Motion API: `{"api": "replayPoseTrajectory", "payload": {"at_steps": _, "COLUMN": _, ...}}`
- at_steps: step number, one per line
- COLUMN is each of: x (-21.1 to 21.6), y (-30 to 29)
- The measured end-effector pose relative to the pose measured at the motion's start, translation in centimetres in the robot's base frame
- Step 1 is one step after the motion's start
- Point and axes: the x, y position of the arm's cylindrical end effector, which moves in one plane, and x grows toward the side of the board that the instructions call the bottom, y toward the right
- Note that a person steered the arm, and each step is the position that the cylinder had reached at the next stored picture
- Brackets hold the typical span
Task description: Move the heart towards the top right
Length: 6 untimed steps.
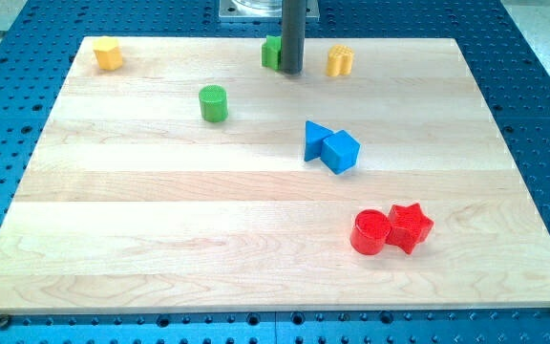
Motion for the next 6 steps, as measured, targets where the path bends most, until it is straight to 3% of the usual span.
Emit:
{"api": "replayPoseTrajectory", "payload": {"at_steps": 1, "x": 0.0, "y": 5.9}}
{"api": "replayPoseTrajectory", "payload": {"at_steps": 2, "x": 1.2, "y": 2.8}}
{"api": "replayPoseTrajectory", "payload": {"at_steps": 4, "x": 2.3, "y": 13.2}}
{"api": "replayPoseTrajectory", "payload": {"at_steps": 6, "x": 0.2, "y": 6.6}}
